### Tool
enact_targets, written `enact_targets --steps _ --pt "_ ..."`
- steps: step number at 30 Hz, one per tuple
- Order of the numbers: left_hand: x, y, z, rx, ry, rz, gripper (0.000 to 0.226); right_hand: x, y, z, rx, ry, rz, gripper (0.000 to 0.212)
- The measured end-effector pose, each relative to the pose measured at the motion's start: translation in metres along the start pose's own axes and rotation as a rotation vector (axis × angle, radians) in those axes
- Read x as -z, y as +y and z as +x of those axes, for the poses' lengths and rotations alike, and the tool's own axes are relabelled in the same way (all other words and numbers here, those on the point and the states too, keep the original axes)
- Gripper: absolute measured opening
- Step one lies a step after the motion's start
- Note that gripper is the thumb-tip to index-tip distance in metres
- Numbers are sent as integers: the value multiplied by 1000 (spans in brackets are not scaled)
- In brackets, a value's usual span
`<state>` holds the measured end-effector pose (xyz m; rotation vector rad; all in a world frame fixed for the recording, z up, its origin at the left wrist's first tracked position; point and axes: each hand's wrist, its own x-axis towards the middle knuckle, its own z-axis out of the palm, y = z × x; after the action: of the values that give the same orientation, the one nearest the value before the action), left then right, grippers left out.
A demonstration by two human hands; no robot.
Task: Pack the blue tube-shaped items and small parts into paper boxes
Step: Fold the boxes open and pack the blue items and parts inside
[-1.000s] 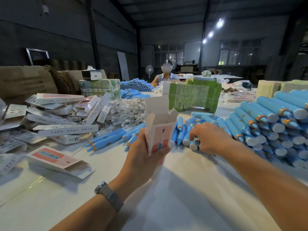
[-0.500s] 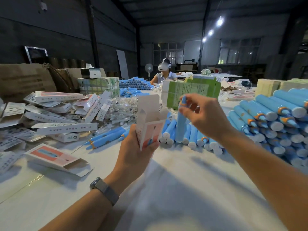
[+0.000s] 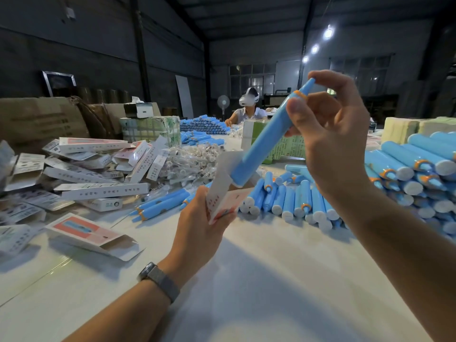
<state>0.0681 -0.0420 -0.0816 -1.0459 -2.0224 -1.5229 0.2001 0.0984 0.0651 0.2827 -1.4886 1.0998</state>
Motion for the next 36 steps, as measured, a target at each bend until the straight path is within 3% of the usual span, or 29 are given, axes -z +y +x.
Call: enact_targets --steps 8,12,18,21,24,29,31,34,36 --pt "-1 -1 0 37 -28 -132 34 -11 15 -23 171 -265 -266 31" --pt "1 5 -3 -9 -59 -199 33 -12 23 -30 148 -276 -323 33" --pt "3 8 -3 -24 -32 -159 28 -10 31 -30 224 -290 -380 27" --pt "2 7 -4 -47 -1 -127 29 -9 44 -38 328 -401 -540 20" --pt "1 5 -3 -46 28 -88 25 -6 51 -45 383 -461 -645 27" --pt "2 -3 1 23 95 -17 30 -8 53 -50 322 -621 -743 33" --pt "3 -4 4 57 158 -35 33 -16 59 -47 252 -540 -591 27" --pt "5 -6 9 85 260 -44 34 -43 80 -32 -3 -227 -306 15" --pt "7 -7 11 99 295 -61 35 -68 106 -25 -215 -192 -306 16"
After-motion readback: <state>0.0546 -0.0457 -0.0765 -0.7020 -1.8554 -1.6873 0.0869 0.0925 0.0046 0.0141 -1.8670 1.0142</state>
